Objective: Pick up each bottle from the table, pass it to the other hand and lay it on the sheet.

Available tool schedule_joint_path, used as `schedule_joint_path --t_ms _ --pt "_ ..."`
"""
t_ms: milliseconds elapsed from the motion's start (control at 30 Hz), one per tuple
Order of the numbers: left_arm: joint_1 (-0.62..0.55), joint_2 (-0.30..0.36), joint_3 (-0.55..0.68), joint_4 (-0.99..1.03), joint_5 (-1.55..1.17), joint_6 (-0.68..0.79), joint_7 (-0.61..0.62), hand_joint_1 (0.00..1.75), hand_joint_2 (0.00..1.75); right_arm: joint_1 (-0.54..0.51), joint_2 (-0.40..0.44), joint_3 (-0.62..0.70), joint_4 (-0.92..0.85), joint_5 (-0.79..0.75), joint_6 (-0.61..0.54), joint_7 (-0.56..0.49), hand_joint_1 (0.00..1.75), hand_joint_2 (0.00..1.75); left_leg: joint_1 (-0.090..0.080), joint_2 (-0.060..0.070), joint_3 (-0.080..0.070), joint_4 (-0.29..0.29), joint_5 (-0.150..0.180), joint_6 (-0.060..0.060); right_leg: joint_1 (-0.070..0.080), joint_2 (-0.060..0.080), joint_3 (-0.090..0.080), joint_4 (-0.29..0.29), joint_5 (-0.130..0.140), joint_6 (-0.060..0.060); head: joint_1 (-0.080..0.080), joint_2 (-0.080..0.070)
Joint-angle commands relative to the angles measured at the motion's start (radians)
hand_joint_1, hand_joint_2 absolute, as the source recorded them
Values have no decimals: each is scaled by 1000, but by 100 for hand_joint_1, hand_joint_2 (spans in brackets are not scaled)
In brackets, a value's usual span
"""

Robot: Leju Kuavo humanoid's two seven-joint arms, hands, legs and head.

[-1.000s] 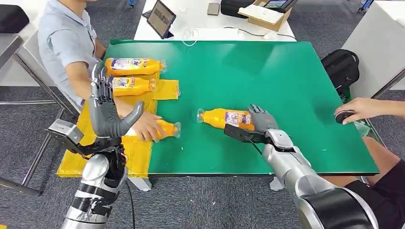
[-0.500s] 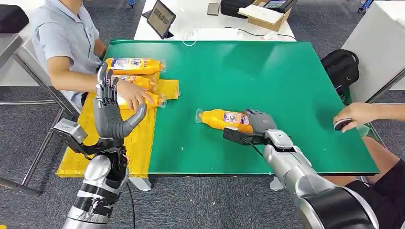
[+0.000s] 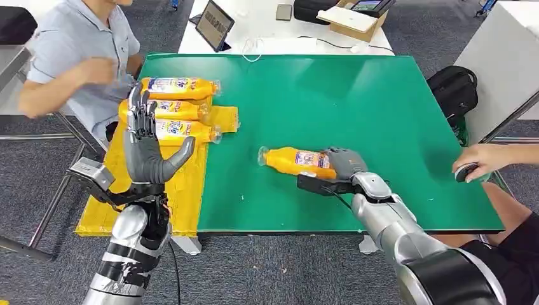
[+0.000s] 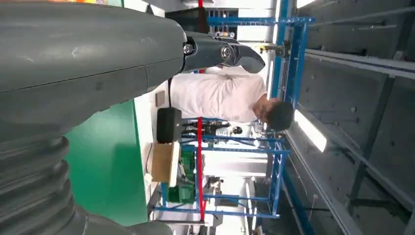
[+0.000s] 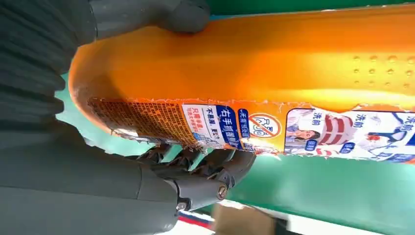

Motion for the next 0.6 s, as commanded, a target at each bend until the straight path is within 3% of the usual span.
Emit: schedule_joint_path --t_ms 33,267,600 --pt "-43 1 -4 96 16 -11 -1 0 175 15 -6 37 50 -32 -7 -74 175 175 1 -1 3 -1 -1 -1 1 -1 4 -1 -1 -2 0 0" --pt "-26 1 13 101 35 -16 15 0 175 70 40 -62 10 -191 -43 -186 175 175 1 0 3 -1 -1 -1 1 0 3 -1 0 -1 0 0" --pt "-6 -5 51 100 72 -13 22 0 175 115 47 -52 -47 -257 -97 -268 175 175 1 1 5 -1 -2 -1 1 1 5 -1 -1 -2 0 0"
